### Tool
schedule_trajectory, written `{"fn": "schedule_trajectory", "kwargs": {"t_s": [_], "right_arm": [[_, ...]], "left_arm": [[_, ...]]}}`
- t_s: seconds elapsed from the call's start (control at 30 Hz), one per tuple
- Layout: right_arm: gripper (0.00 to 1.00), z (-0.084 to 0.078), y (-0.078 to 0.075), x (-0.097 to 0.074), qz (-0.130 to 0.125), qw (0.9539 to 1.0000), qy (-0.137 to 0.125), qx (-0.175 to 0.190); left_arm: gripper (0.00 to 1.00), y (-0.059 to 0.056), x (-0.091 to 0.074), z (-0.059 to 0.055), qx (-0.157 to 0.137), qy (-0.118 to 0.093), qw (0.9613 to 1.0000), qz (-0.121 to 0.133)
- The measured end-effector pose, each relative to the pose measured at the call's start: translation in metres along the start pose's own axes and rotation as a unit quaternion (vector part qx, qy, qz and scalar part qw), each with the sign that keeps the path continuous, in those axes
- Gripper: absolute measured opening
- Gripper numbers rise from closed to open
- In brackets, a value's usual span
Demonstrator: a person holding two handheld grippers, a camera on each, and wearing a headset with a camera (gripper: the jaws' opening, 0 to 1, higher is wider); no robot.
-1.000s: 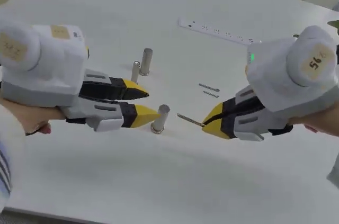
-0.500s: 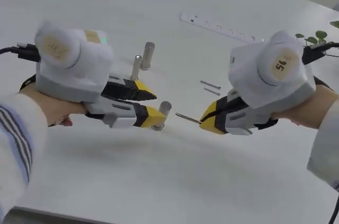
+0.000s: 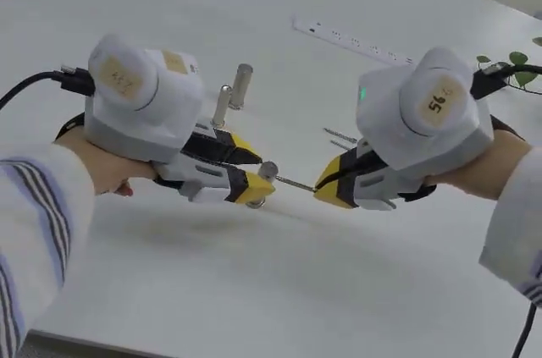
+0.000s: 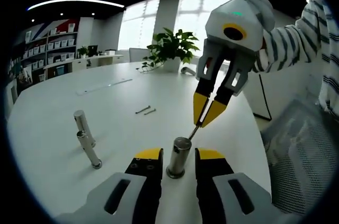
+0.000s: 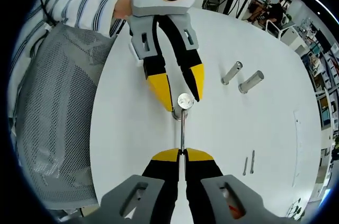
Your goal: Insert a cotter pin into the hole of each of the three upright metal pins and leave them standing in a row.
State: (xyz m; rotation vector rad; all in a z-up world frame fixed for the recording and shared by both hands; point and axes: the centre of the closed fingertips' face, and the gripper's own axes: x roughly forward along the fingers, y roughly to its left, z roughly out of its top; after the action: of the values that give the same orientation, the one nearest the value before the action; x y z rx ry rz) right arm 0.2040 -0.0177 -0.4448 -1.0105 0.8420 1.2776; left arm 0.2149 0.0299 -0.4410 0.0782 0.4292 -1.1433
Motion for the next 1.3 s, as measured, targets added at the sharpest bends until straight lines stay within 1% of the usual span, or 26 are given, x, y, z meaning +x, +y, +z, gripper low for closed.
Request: {"fn": "schedule_trajectory", "kwargs": {"t_s": [0.1, 0.23, 0.37, 0.4, 0.43, 0.47, 0.5, 0.53, 0.57, 0.6, 0.67, 0.77, 0.93, 1.07, 1.3], "right_arm": [[0.00, 0.001, 0.001, -0.001, 0.000, 1.0000, -0.004, 0.003], [0.00, 0.001, 0.000, -0.001, -0.003, 1.0000, -0.006, 0.006], [0.00, 0.002, 0.000, -0.001, -0.006, 0.9999, -0.008, 0.007], [0.00, 0.004, -0.001, -0.001, -0.007, 0.9998, -0.015, 0.008], [0.00, 0.009, 0.001, -0.001, -0.002, 0.9995, -0.027, 0.018], [0.00, 0.012, 0.001, -0.002, 0.000, 0.9993, -0.030, 0.021], [0.00, 0.013, 0.001, -0.002, -0.002, 0.9994, -0.029, 0.020], [0.00, 0.011, -0.001, 0.000, -0.007, 0.9998, -0.018, 0.011], [0.00, 0.010, -0.001, 0.002, -0.009, 0.9999, -0.014, 0.004], [0.00, 0.011, -0.001, 0.003, -0.007, 0.9999, -0.014, 0.006], [0.00, 0.014, -0.002, 0.005, -0.002, 0.9996, -0.022, 0.014], [0.00, 0.019, -0.003, 0.008, -0.003, 0.9993, -0.032, 0.018], [0.00, 0.029, -0.006, 0.014, -0.003, 0.9990, -0.040, 0.018], [0.00, 0.029, -0.007, 0.016, -0.005, 0.9993, -0.035, 0.009], [0.00, 0.030, -0.006, 0.016, -0.004, 0.9991, -0.042, -0.002]], "left_arm": [[0.11, -0.001, 0.001, 0.001, 0.003, -0.003, 1.0000, -0.005], [0.11, 0.000, 0.002, 0.000, -0.003, -0.001, 1.0000, -0.005], [0.10, 0.001, 0.002, -0.001, 0.003, -0.001, 1.0000, -0.006], [0.10, 0.000, 0.003, -0.001, 0.005, -0.001, 1.0000, -0.007], [0.10, 0.000, 0.003, -0.001, 0.009, -0.001, 0.9999, -0.007], [0.10, 0.000, 0.003, -0.001, 0.010, -0.001, 0.9999, -0.007], [0.10, 0.000, 0.003, -0.002, 0.010, 0.000, 0.9999, -0.007], [0.10, 0.000, 0.003, -0.002, 0.011, 0.000, 0.9999, -0.005], [0.10, 0.001, 0.003, -0.002, 0.009, 0.000, 0.9999, -0.005], [0.10, 0.001, 0.003, -0.002, 0.008, 0.000, 1.0000, -0.005], [0.10, 0.001, 0.003, -0.002, 0.007, -0.001, 1.0000, -0.004], [0.10, 0.001, 0.003, -0.002, 0.003, 0.000, 1.0000, -0.003], [0.10, -0.001, 0.003, -0.003, 0.001, 0.000, 1.0000, -0.004], [0.10, -0.001, 0.003, -0.003, -0.001, 0.001, 1.0000, -0.004], [0.10, -0.001, 0.003, -0.004, -0.003, 0.003, 1.0000, -0.005]]}}
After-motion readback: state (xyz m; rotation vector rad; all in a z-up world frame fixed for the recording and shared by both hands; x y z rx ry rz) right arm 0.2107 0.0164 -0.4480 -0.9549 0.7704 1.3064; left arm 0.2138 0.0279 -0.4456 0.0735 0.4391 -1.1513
